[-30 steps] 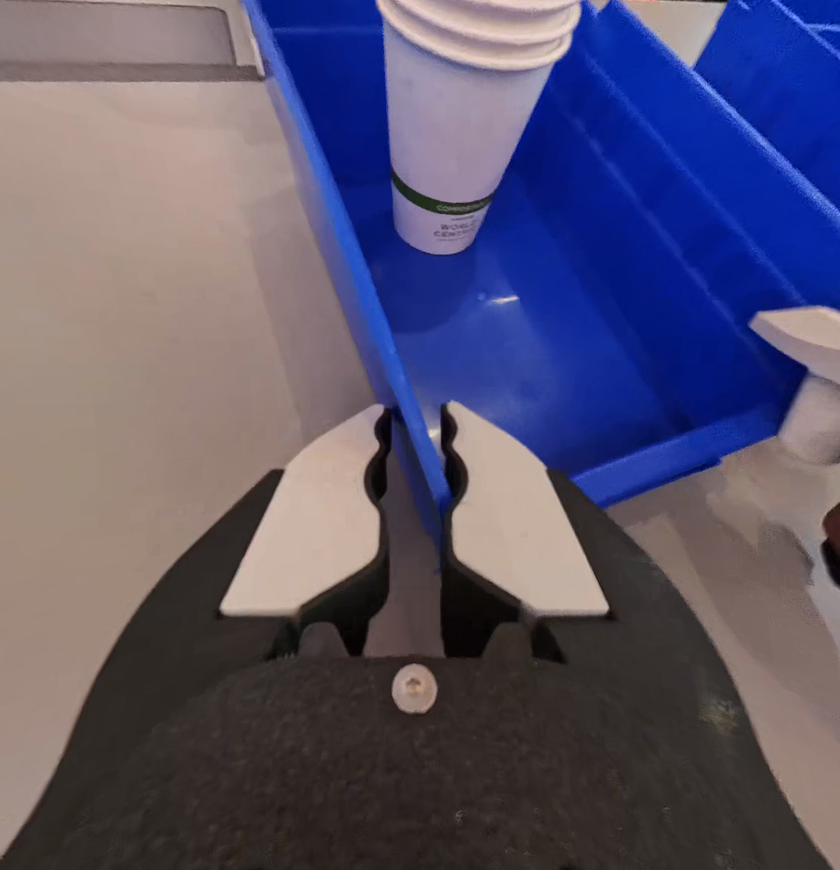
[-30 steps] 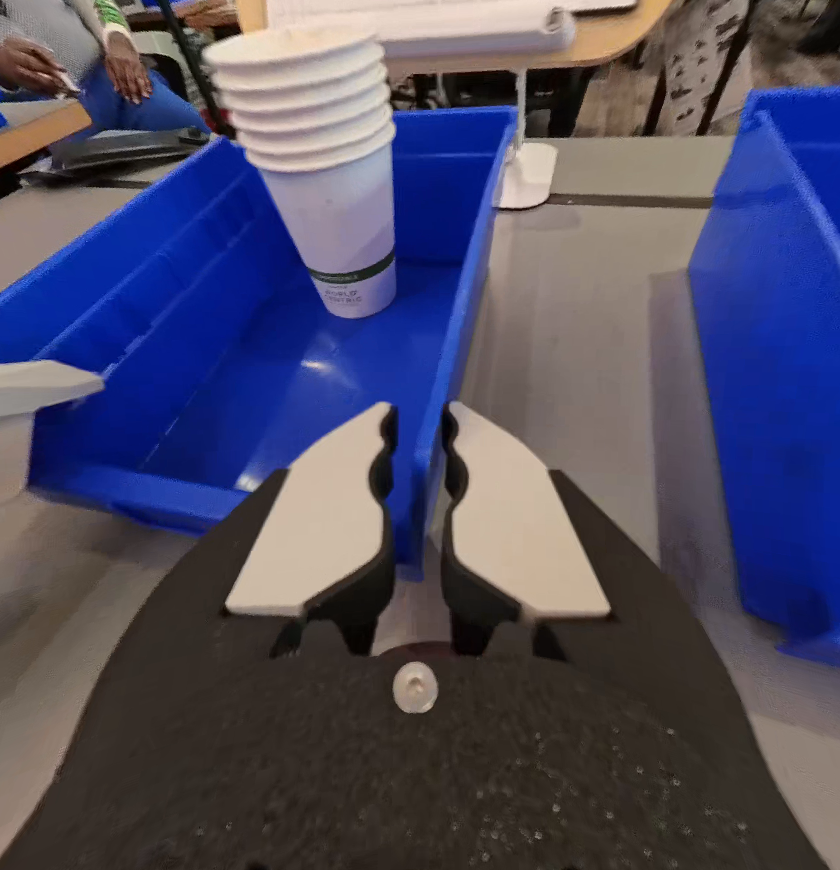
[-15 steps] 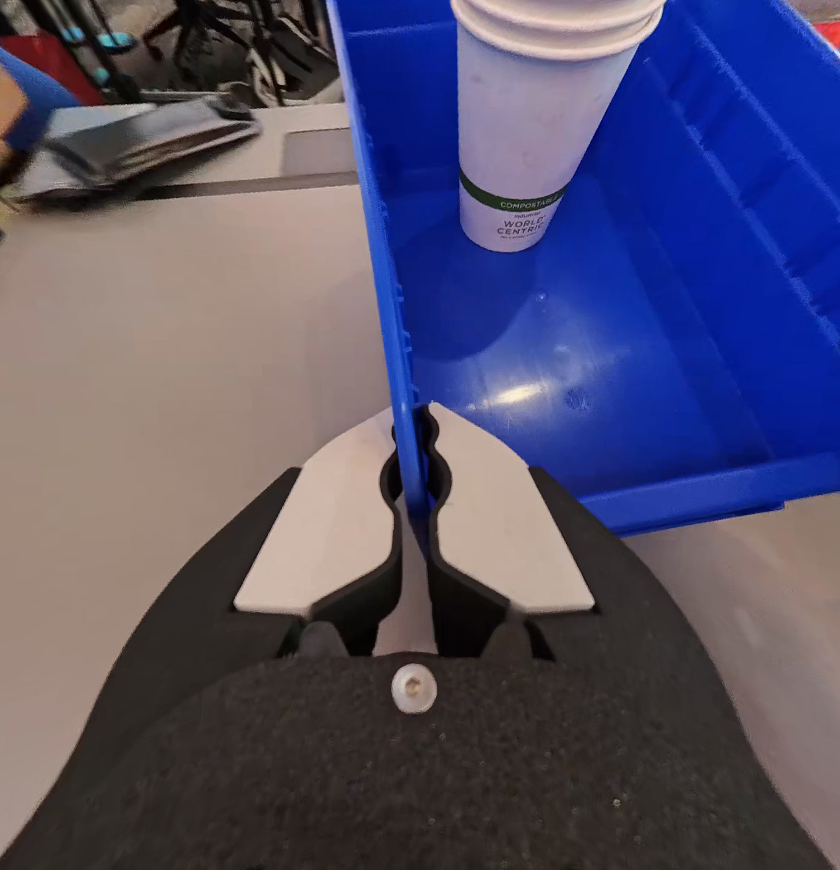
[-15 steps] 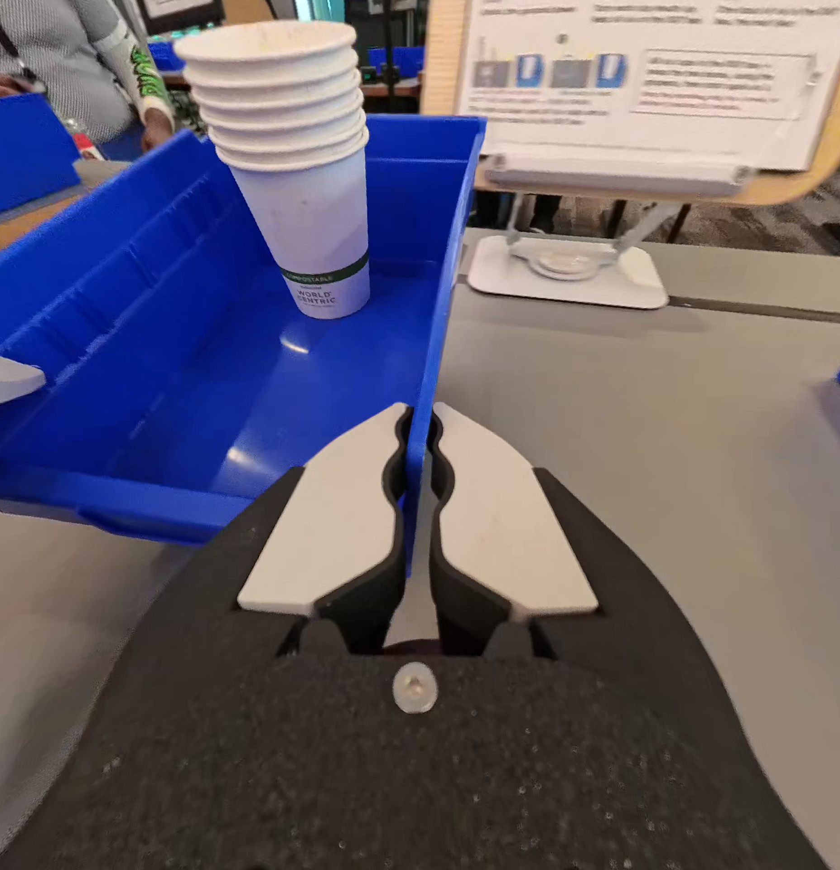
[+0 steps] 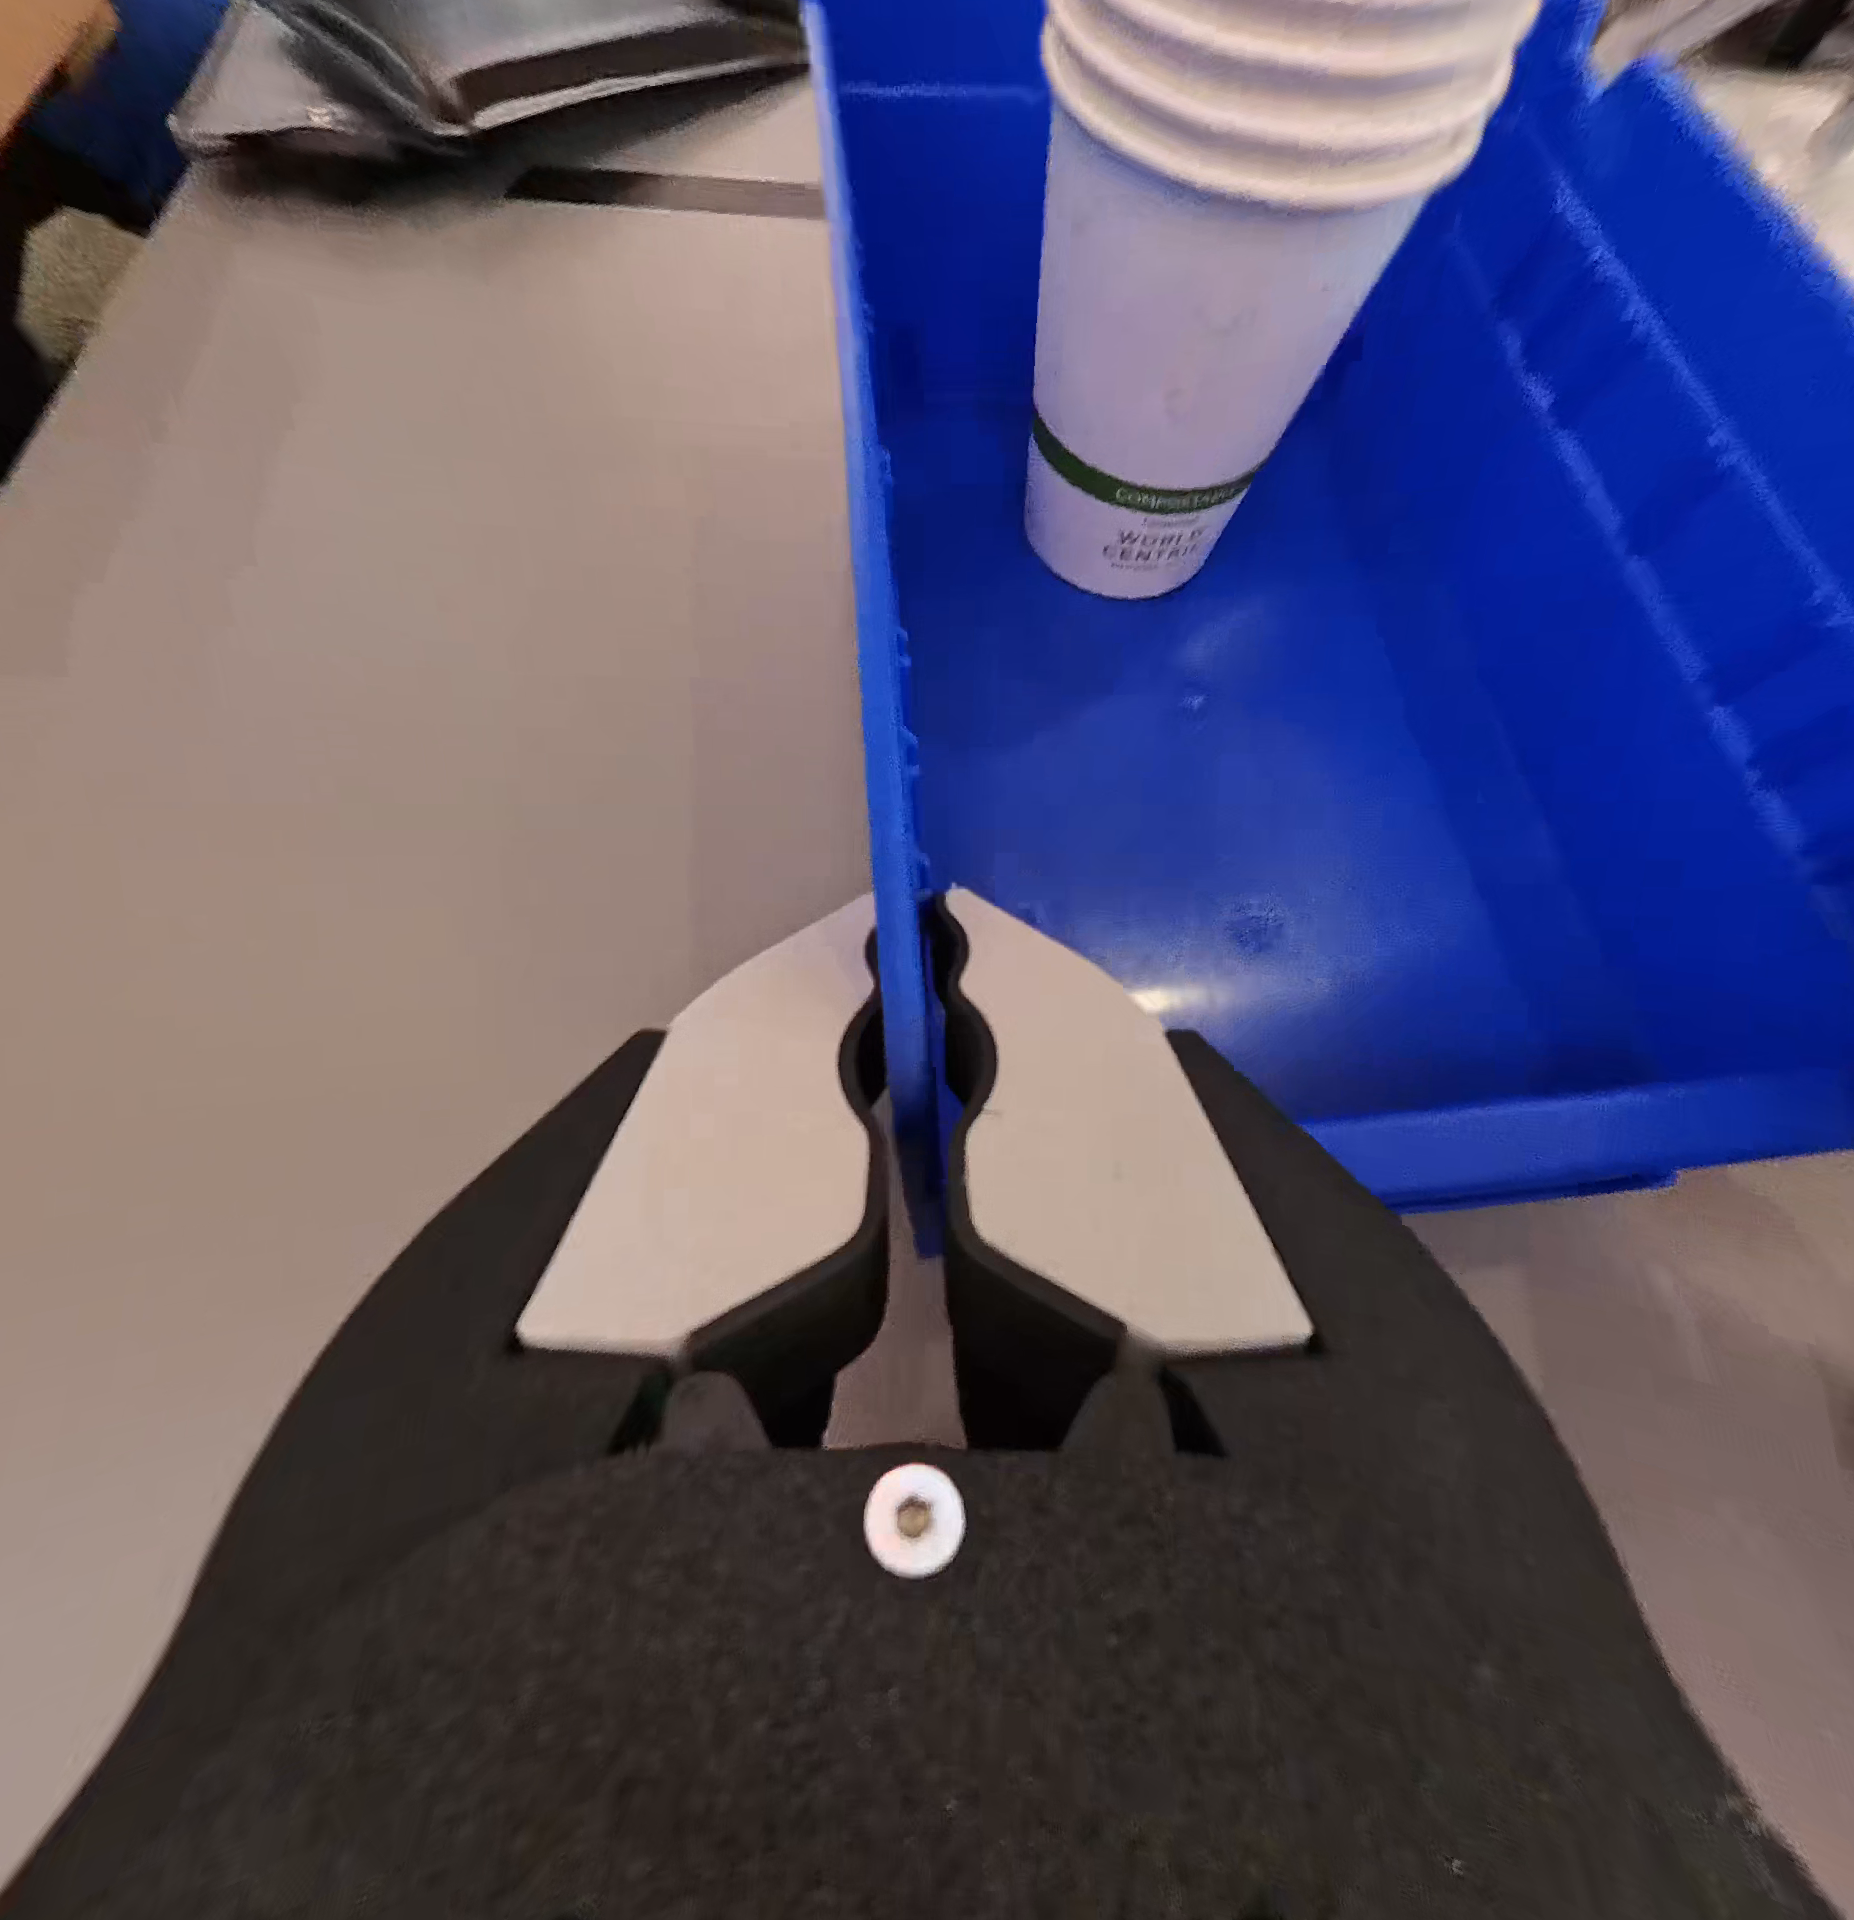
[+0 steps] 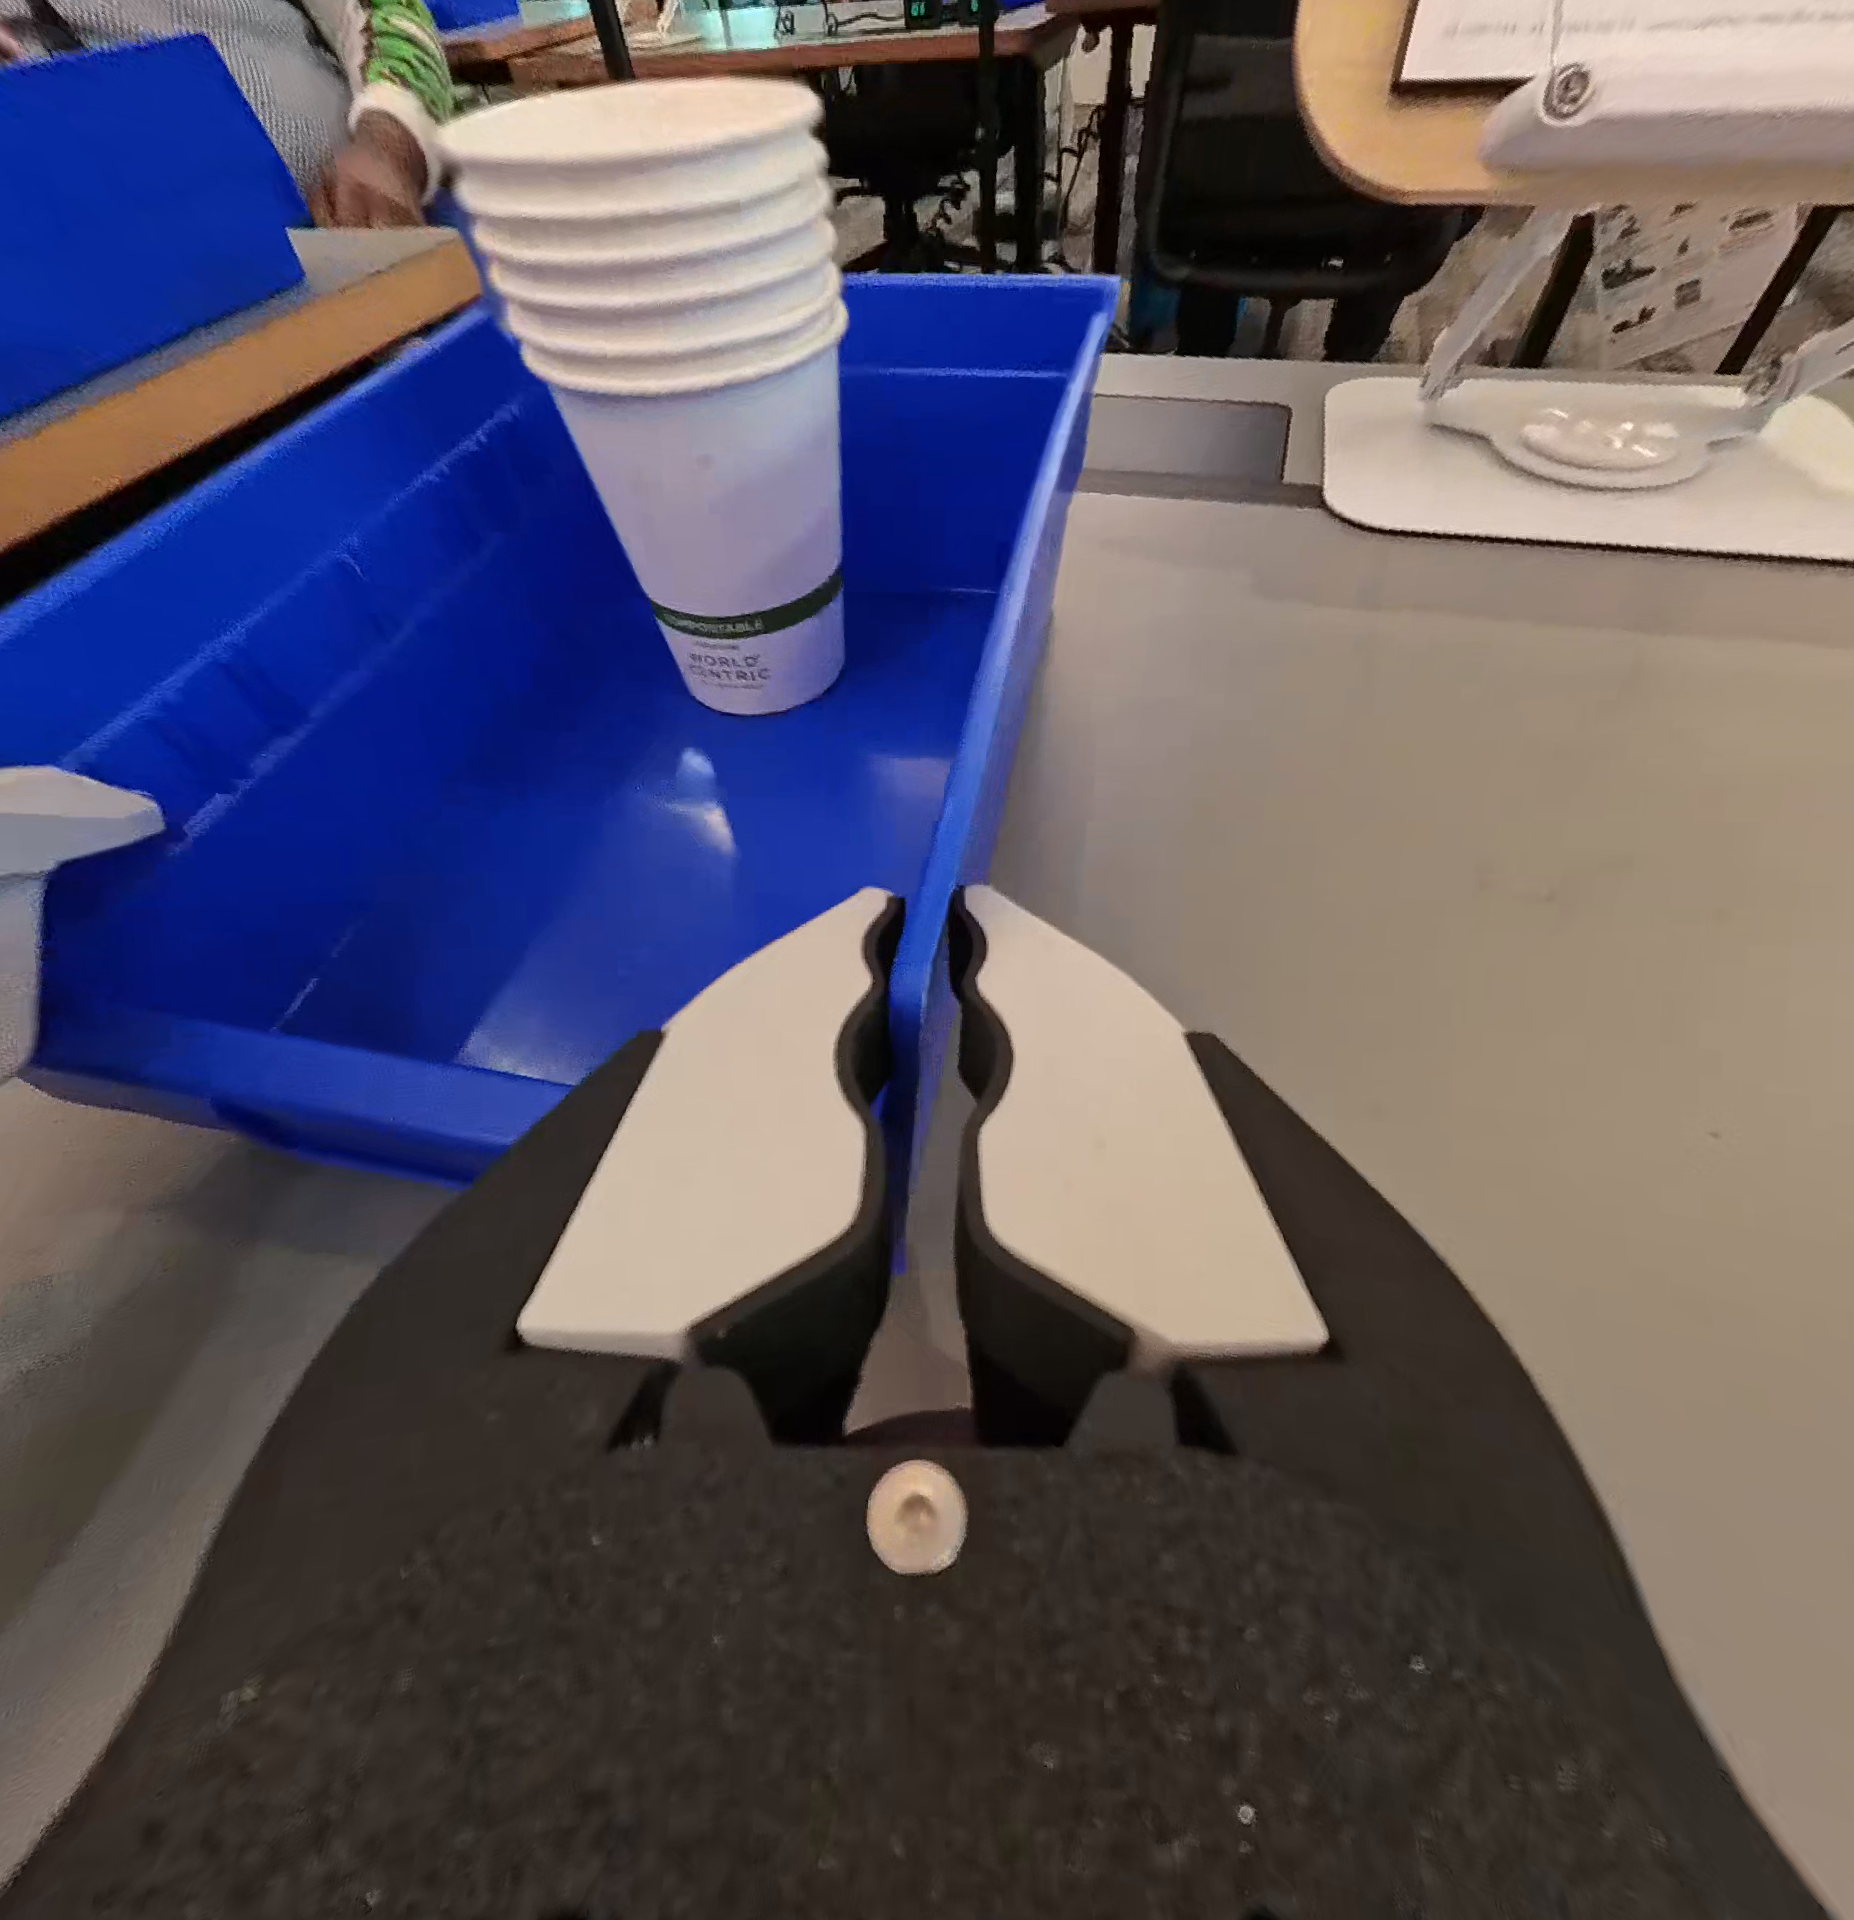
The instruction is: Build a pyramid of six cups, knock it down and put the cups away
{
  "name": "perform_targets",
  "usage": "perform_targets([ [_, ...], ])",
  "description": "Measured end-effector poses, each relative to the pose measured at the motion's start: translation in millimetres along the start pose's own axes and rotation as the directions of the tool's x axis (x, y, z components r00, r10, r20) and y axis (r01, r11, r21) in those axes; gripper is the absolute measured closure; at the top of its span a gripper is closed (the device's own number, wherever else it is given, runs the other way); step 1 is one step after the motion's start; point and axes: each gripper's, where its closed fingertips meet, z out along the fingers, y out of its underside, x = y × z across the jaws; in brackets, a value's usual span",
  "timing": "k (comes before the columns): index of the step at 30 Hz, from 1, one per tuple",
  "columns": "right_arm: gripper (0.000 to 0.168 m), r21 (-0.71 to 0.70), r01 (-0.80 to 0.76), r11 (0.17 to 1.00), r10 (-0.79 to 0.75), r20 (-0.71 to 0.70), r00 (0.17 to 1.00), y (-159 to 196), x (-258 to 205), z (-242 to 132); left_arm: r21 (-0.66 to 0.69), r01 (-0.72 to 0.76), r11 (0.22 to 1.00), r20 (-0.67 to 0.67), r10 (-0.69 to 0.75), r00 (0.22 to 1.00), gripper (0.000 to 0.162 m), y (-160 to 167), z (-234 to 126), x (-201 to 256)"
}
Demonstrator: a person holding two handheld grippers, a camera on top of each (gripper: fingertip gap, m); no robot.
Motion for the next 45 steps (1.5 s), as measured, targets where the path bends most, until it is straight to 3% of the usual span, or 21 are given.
perform_targets([
  [5, 0.150, -0.013, 0.063, 0.998, -0.061, 0.120, 0.991, 0.5, -5.4, -3.7, 0.017, 0.021, 1.000, 0.001, -0.021, 1.000, 0.158, -1.2, 1.2, -1.1],
  [7, 0.144, 0.005, 0.086, 0.996, -0.086, 0.175, 0.981, -5.3, 0.8, -18.5, -0.006, 0.013, 1.000, -0.035, -0.013, 0.999, 0.141, 1.7, -4.2, 4.8],
  [11, 0.131, 0.091, 0.153, 0.984, -0.175, 0.341, 0.924, -30.3, 27.0, -82.1, 0.086, -0.007, 0.996, -0.010, 0.008, 1.000, 0.112, -26.8, -46.1, 5.1],
  [13, 0.129, 0.137, 0.185, 0.973, -0.226, 0.412, 0.883, -40.9, 54.1, -120.1, 0.165, 0.003, 0.986, -0.068, 0.008, 0.998, 0.100, -51.3, -71.2, 23.6],
  [17, 0.129, 0.154, 0.104, 0.983, -0.165, 0.470, 0.867, -57.2, 143.6, -180.3, 0.306, 0.071, 0.949, -0.228, 0.001, 0.974, 0.099, -90.8, -105.9, 90.2],
  [19, 0.127, 0.154, 0.041, 0.987, -0.104, 0.428, 0.898, -61.8, 203.5, -199.0, 0.340, 0.136, 0.930, -0.293, -0.032, 0.956, 0.098, -95.6, -109.7, 122.3],
  [23, 0.125, 0.207, -0.003, 0.978, -0.027, 0.142, 0.990, -45.0, 335.0, -220.7, 0.307, 0.151, 0.940, -0.310, -0.052, 0.949, 0.095, -63.0, -94.5, 169.6],
  [28, 0.121, 0.196, -0.025, 0.980, 0.048, -0.112, 0.993, 13.9, 427.0, -242.5, 0.282, 0.044, 0.958, -0.160, 0.002, 0.987, 0.094, -2.8, -79.5, 185.6],
  [31, 0.120, 0.177, 0.009, 0.984, 0.020, -0.165, 0.986, 19.8, 444.4, -244.9, 0.325, -0.019, 0.945, -0.065, 0.042, 0.997, 0.095, 14.6, -79.3, 180.5],
  [35, 0.119, 0.174, 0.015, 0.985, 0.019, -0.190, 0.982, 22.7, 455.1, -241.9, 0.292, -0.058, 0.955, -0.073, 0.083, 0.994, 0.094, 22.4, -70.1, 172.6],
  [40, 0.119, 0.166, 0.044, 0.985, -0.011, -0.194, 0.981, 24.2, 450.9, -234.7, 0.254, 0.016, 0.967, -0.142, 0.021, 0.990, 0.094, 26.1, -64.7, 169.4],
  [45, 0.119, 0.144, 0.043, 0.989, -0.018, -0.172, 0.985, 29.6, 447.0, -225.1, 0.223, -0.091, 0.971, -0.113, 0.118, 0.987, 0.094, 32.4, -57.1, 180.5],
])
